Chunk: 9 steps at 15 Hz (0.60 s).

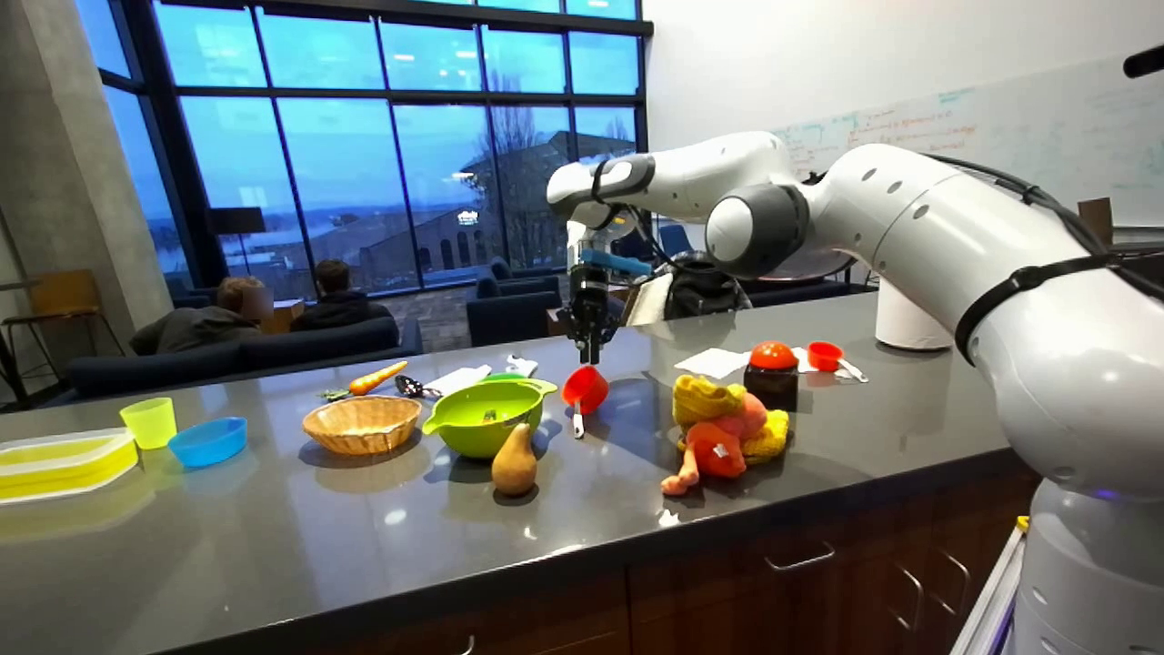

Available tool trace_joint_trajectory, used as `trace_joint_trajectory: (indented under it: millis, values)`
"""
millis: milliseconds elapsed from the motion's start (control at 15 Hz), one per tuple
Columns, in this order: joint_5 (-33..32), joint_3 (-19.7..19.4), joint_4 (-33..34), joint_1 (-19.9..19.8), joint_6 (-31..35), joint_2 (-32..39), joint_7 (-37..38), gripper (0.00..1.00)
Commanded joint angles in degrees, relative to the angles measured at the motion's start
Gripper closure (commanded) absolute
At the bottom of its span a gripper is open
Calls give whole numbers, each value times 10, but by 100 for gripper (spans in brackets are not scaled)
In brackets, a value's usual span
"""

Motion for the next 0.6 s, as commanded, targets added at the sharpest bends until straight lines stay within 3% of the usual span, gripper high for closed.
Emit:
trace_joint_trajectory:
  millis: [0,67,200,333,533]
  values:
    - [5,2,-49,2,5,-36,6,95]
    - [5,2,-54,2,6,-38,6,95]
    - [8,4,-64,1,8,-40,7,54]
    - [13,6,-73,0,12,-38,9,51]
    - [20,7,-92,-1,13,-39,17,34]
